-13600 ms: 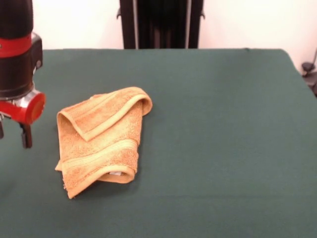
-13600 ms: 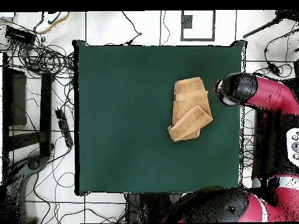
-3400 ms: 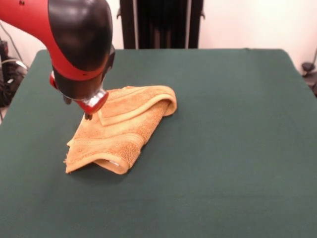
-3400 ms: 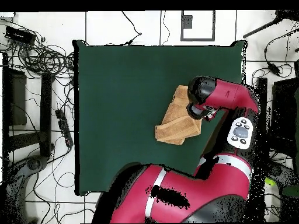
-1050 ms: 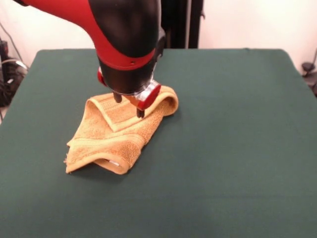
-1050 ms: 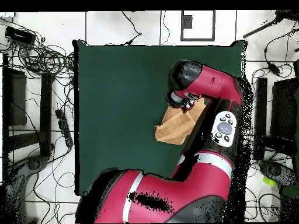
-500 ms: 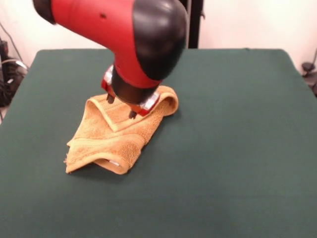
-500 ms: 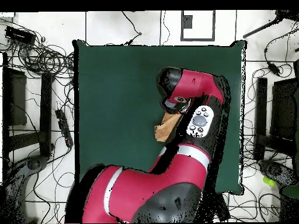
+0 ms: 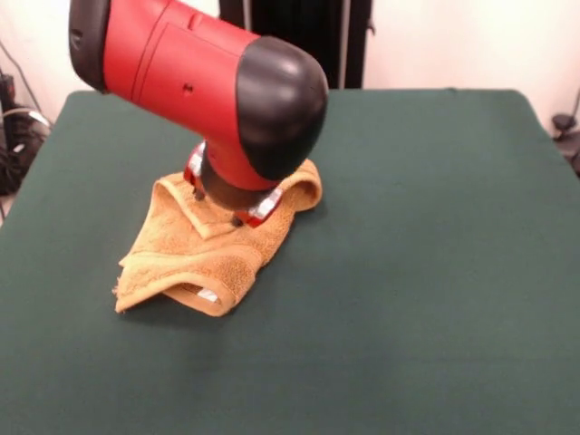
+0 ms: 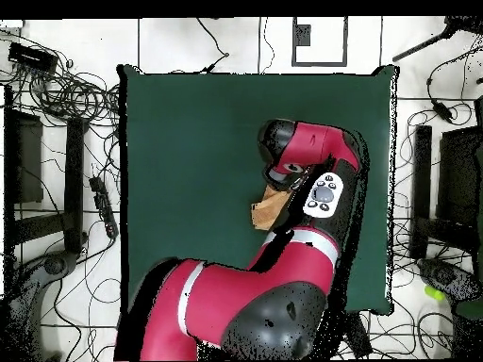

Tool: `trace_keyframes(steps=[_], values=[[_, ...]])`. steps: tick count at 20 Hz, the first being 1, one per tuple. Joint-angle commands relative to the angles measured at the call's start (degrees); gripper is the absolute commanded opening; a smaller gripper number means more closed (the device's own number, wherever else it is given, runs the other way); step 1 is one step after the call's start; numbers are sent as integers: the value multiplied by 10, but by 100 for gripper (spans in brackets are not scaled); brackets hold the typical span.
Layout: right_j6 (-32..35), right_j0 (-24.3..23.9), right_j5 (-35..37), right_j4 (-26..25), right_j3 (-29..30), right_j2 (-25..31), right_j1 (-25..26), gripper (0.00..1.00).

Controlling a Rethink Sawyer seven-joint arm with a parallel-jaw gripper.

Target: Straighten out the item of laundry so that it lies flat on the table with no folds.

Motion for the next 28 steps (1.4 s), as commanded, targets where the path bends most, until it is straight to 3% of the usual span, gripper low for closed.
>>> trace_keyframes(steps=[1, 12, 21, 28], values=[[126, -24, -66, 22, 75, 56, 15, 100], [147, -16, -71, 34, 88, 54, 6, 100], [132, -21, -63, 98, 156, 88, -73, 100], [112, -19, -60, 119, 189, 91, -109, 100]])
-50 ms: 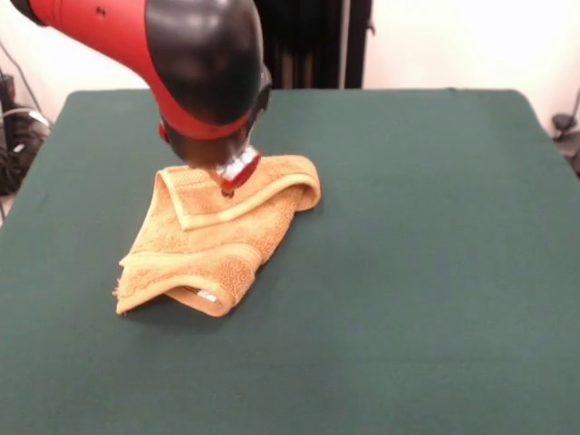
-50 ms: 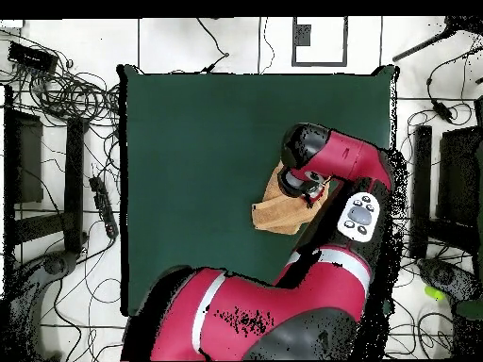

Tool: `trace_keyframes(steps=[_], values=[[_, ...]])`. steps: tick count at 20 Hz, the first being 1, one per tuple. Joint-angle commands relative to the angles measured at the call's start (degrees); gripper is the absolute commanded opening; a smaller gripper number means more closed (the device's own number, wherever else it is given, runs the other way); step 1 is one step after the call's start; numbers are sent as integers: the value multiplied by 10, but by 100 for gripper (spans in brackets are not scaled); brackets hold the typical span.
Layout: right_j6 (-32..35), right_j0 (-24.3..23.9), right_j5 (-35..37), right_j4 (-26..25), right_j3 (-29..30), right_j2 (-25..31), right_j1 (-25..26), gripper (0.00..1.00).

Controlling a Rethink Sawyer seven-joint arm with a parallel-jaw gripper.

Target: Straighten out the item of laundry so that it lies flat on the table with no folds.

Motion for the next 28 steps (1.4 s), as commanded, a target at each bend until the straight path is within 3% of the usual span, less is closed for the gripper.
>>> trace_keyframes(steps=[1, 17, 28], values=[[108, 11, -50, 47, 96, 85, -37, 100], [129, 30, -98, 79, 96, 104, -21, 100], [130, 31, -89, 94, 87, 108, -23, 100]])
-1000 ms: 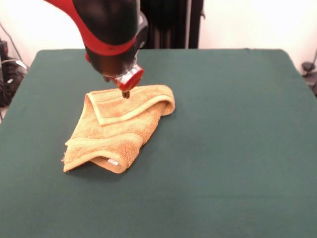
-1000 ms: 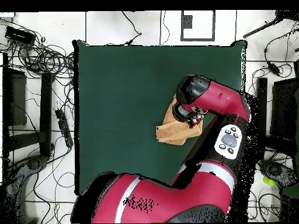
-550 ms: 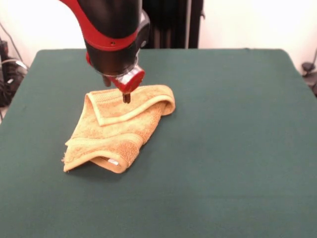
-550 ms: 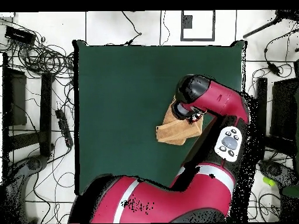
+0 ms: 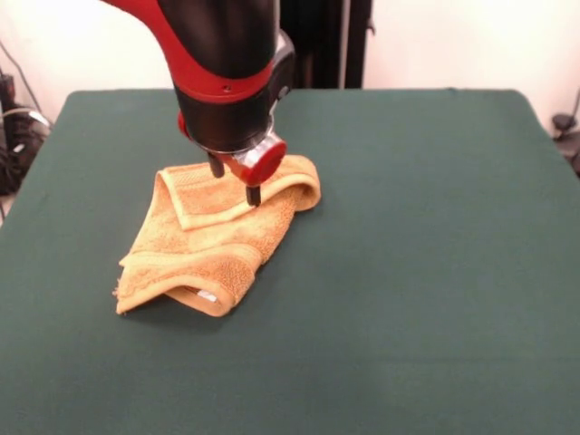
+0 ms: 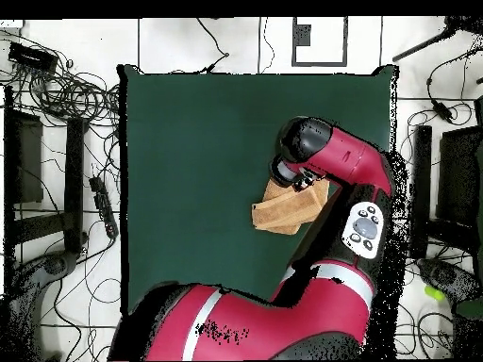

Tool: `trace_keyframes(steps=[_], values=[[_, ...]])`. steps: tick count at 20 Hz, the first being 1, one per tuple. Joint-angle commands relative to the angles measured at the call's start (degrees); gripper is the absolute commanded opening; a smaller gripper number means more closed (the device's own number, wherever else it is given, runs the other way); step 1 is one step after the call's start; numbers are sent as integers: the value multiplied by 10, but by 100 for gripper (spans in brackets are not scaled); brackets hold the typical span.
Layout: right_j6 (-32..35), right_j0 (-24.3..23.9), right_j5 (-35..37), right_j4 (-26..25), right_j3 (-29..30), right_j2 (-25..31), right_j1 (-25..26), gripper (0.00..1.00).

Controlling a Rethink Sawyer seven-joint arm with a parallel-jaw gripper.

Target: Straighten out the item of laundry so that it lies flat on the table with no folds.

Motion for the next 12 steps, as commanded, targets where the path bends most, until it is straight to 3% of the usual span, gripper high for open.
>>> trace_keyframes(steps=[1, 2, 3, 12], values=[[129, 24, -20, 31, 45, 81, 25, 100], [105, -10, -41, 22, 38, 80, 49, 100], [106, -14, -44, 20, 35, 77, 55, 100], [128, -12, -46, 7, -14, 59, 106, 100]])
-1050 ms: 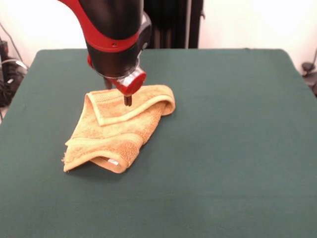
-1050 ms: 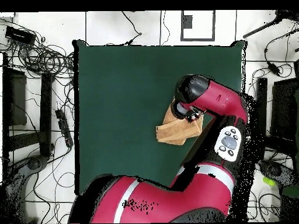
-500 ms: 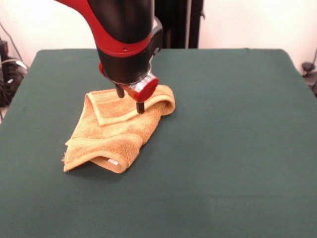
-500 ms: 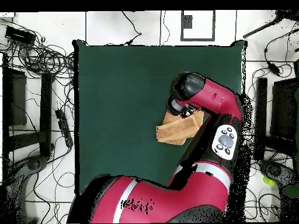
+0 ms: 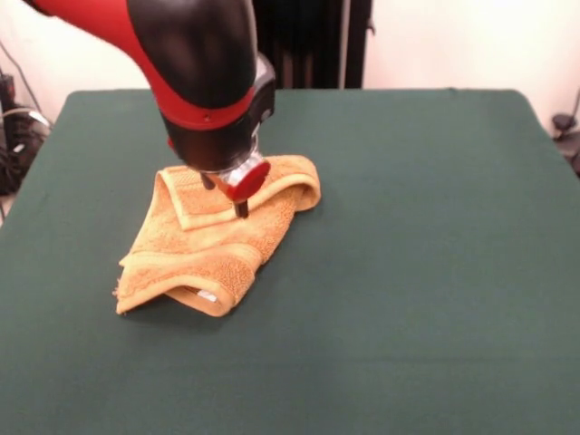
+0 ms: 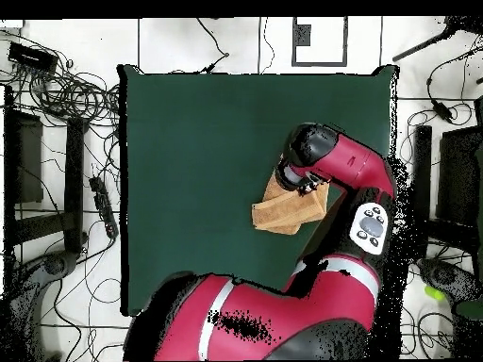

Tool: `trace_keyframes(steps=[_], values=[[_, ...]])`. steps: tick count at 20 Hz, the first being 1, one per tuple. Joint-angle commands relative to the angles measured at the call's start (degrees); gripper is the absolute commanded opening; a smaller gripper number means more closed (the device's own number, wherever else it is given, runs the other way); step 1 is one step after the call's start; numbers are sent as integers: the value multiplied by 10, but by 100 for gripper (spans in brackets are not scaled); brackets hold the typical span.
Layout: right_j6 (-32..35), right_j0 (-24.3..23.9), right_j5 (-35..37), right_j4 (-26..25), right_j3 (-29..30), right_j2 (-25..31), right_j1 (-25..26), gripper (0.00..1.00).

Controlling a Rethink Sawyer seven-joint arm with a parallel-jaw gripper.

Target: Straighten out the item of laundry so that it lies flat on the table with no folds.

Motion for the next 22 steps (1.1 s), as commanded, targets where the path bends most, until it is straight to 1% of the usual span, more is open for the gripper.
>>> trace_keyframes(steps=[1, 3, 9, 12, 16, 19, 20, 22], values=[[129, 8, -37, 5, -13, 56, 81, 100], [128, 9, -47, 5, -17, 56, 88, 100], [136, 6, -70, 6, -57, 48, 133, 100], [146, 8, -66, 4, -71, 37, 148, 100], [162, 17, -41, -17, -109, -1, 183, 100], [177, 23, 20, -36, -160, -47, 215, 100], [181, 22, 42, -44, -185, -69, 229, 100], [191, 25, 58, -52, -209, -98, 250, 100]])
